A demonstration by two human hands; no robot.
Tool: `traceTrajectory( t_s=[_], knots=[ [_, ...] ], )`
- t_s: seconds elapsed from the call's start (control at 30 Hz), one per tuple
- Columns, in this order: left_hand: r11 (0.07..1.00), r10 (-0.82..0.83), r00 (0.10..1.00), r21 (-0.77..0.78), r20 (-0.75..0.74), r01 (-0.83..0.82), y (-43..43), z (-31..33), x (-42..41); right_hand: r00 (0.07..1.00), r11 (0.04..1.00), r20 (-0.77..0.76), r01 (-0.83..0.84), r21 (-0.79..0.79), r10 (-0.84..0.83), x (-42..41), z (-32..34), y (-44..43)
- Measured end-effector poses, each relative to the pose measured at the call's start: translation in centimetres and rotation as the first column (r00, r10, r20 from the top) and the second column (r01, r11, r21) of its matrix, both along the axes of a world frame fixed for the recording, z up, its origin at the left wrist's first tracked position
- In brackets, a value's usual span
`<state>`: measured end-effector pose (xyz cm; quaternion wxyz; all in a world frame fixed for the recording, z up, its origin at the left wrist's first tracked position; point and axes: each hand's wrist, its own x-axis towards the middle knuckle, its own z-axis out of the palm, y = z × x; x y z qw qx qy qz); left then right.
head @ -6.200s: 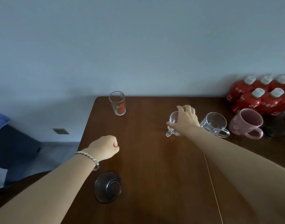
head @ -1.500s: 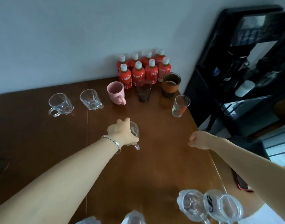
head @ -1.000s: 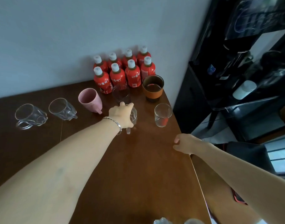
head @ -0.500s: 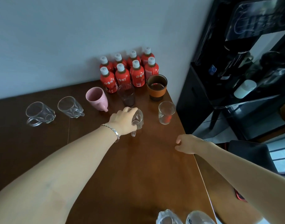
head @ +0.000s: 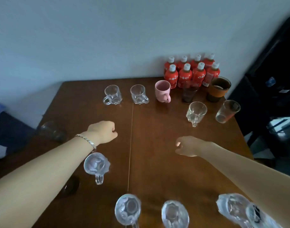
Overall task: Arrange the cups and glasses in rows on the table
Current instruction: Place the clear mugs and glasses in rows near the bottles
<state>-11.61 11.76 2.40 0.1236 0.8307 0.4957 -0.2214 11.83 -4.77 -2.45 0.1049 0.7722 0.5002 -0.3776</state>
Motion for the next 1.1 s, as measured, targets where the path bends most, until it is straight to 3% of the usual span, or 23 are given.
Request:
traceTrajectory(
  t_s=[0.27,0.4,0.6,0.83,1.1],
  knots=[
    [0.991,0.134,0.991,0.003,0.007,-0.134,2.8,-1.7,-15.2,0.997,0.993,-0.021,-0.074,0.091,0.076,-16.2,-0.1,6.8],
    [0.986,0.155,0.987,-0.063,0.031,-0.152,2.6,-3.1,-18.3,0.985,0.97,-0.029,-0.161,0.185,0.169,-22.9,-1.1,9.6],
    [0.98,0.176,0.982,-0.103,0.069,-0.169,3.0,-4.6,-19.6,0.978,0.974,0.121,-0.183,0.135,0.167,-28.7,-3.9,11.1],
    [0.989,0.097,0.994,-0.12,0.046,-0.091,3.9,-5.3,-16.1,0.997,0.992,0.043,-0.062,0.11,0.057,-23.1,-2.6,10.3],
    [0.991,0.014,0.997,-0.132,0.074,-0.004,3.2,-6.3,-7.4,0.97,0.979,0.189,0.123,0.162,-0.153,-8.1,-0.1,10.0]
  ],
)
